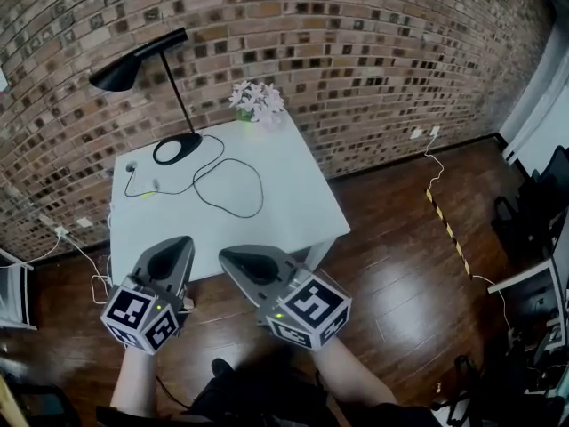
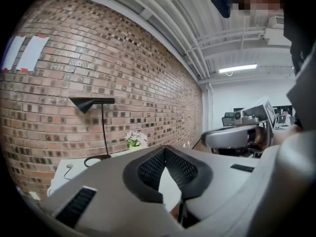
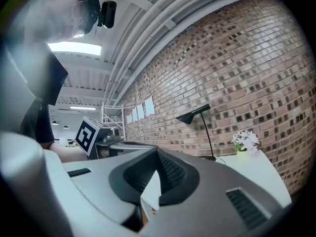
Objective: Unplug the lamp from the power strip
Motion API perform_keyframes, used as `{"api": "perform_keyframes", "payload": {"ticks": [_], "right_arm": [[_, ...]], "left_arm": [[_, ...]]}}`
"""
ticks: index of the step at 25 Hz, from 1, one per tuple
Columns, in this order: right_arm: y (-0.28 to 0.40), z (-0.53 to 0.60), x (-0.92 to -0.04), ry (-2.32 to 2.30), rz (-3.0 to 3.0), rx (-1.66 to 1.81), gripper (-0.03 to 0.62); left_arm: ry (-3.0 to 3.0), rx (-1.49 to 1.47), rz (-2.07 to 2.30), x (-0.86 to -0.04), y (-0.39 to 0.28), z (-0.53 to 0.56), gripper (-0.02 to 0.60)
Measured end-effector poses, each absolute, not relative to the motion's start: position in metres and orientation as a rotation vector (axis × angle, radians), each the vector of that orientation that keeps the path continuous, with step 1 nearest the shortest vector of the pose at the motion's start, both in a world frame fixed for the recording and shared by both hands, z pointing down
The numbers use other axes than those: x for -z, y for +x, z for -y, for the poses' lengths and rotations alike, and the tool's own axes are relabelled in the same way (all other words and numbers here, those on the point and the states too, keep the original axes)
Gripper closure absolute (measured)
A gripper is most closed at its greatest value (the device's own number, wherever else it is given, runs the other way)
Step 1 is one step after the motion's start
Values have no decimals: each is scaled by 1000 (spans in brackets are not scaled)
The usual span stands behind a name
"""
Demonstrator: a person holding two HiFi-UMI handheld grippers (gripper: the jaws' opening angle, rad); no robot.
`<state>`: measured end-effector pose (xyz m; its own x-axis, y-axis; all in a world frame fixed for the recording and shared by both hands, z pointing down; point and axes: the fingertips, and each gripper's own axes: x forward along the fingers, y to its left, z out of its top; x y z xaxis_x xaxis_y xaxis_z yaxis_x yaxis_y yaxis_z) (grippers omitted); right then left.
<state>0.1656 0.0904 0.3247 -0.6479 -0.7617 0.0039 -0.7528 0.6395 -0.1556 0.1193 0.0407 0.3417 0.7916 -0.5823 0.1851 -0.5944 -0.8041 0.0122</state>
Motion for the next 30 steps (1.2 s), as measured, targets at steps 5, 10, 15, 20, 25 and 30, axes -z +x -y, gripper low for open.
{"api": "perform_keyframes", "payload": {"ticks": [5, 10, 15, 20, 25, 30], "right_arm": [[119, -84, -324, -1262, -2828, 217, 599], [70, -76, -309, -1210, -2832, 167, 597], [7, -72, -302, -1118, -2904, 131, 599], [-59, -78, -300, -1032, -3004, 100, 599], [-79, -71, -300, -1089, -2965, 82, 599], [-89, -74, -287, -1131, -2938, 110, 599]], "left_arm": [[2885, -270, 993, -348, 70, -38, 582], [2869, -232, 1048, -344, 14, -30, 583], [2843, -233, 1072, -346, -41, -25, 583], [2798, -189, 1111, -354, -95, -26, 583], [2726, -135, 1151, -362, -138, -26, 583], [2691, -99, 1131, -369, -148, -25, 583]]}}
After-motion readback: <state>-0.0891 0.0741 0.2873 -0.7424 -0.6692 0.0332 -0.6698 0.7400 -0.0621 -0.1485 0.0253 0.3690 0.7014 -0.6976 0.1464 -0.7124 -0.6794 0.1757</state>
